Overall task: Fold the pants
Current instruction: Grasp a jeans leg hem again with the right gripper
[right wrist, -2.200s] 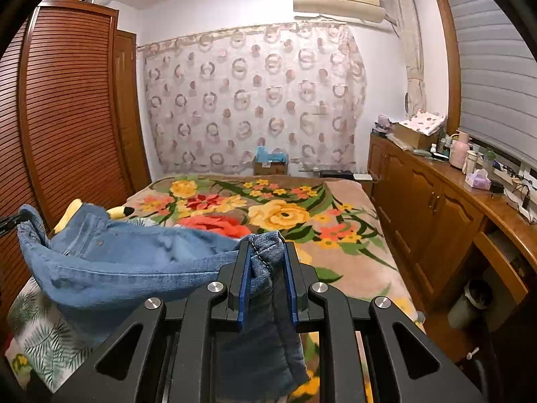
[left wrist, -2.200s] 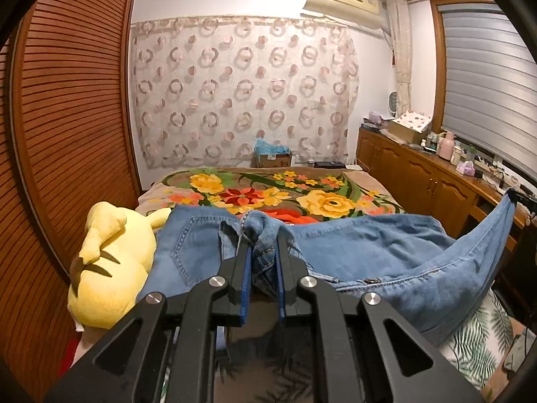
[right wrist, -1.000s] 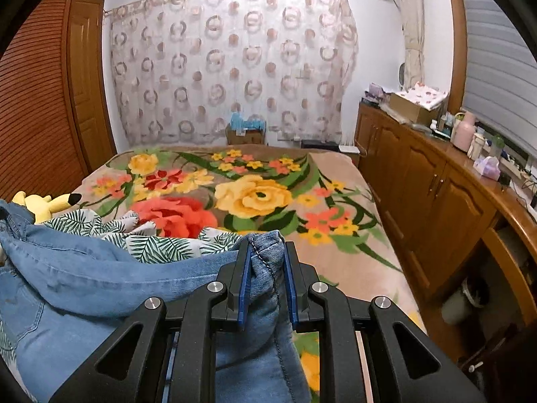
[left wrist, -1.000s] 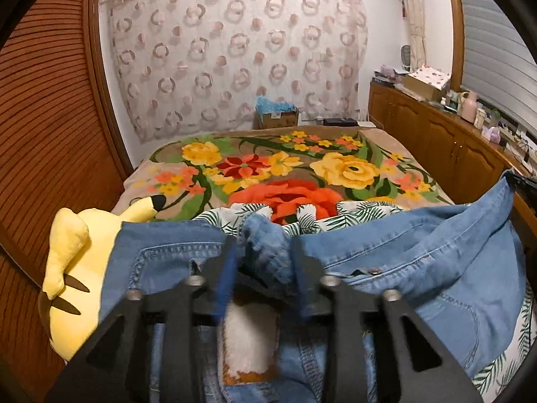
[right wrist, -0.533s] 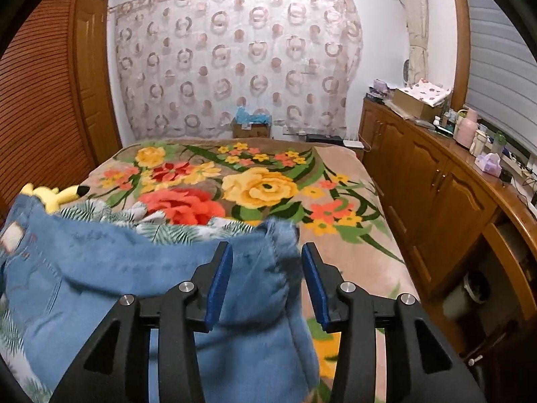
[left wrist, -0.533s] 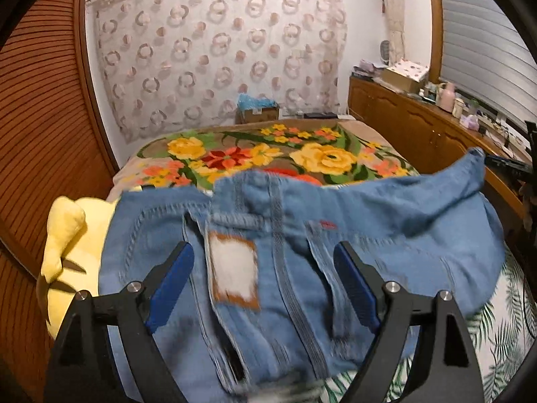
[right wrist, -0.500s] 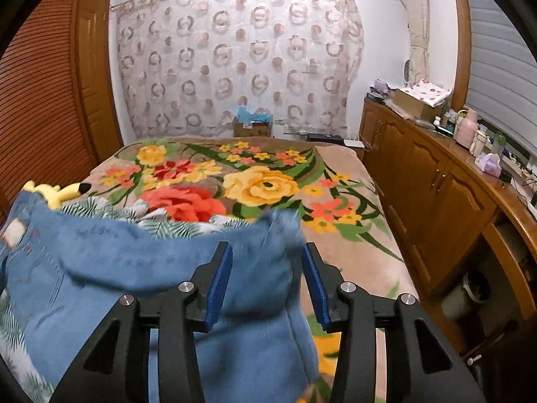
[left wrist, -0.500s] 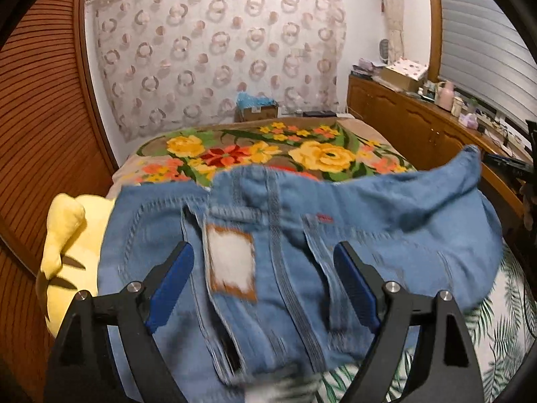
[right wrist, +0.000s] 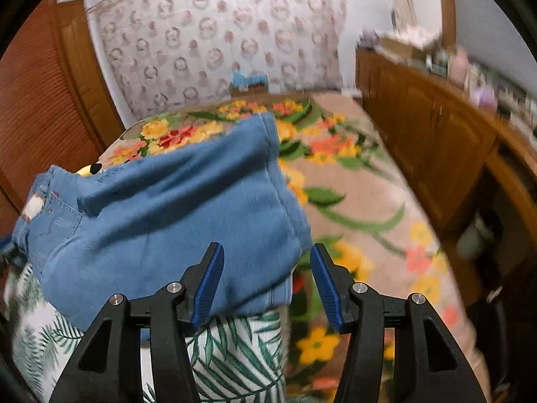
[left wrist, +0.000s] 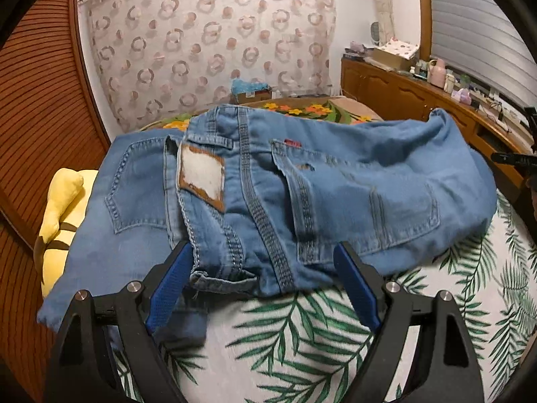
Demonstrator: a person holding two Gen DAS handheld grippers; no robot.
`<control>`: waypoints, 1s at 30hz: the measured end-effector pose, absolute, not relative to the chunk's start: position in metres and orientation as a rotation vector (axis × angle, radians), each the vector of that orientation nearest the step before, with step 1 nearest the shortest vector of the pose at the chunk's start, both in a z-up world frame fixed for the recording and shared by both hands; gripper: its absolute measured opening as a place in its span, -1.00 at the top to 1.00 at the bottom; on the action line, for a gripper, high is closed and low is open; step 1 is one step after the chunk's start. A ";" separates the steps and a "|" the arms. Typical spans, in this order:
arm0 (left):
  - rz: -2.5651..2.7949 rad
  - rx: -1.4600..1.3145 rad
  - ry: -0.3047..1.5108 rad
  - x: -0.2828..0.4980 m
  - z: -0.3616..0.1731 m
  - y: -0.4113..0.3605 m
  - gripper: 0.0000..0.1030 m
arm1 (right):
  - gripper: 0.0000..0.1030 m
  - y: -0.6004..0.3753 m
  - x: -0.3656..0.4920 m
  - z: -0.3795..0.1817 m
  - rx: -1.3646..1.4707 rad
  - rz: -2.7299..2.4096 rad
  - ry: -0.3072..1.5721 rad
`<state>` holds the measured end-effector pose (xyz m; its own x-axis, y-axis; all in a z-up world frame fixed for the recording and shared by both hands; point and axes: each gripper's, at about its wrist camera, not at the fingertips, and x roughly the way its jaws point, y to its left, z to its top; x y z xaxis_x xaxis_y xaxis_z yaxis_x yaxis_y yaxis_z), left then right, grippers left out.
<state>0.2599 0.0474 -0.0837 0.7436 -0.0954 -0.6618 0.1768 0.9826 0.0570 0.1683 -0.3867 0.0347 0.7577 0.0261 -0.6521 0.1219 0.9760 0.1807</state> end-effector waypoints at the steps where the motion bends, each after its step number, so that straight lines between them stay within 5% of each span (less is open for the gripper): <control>1: -0.147 0.121 0.717 0.257 -0.084 0.047 -0.66 | -0.08 -0.391 0.172 0.031 0.244 -0.047 0.726; 22: -0.146 0.066 0.673 0.203 -0.075 0.055 -0.66 | -0.07 -0.425 0.193 0.012 0.564 -0.013 0.828; 25: -0.149 0.085 0.668 0.198 -0.073 0.053 -0.66 | 0.18 -0.428 0.193 0.012 0.576 -0.015 0.811; 27: -0.139 0.098 0.674 0.201 -0.074 0.053 -0.66 | 0.62 -0.425 0.190 0.018 0.548 -0.040 0.793; 30: -0.120 0.097 0.679 0.204 -0.076 0.058 -0.66 | 0.64 -0.418 0.180 0.026 0.523 -0.015 0.734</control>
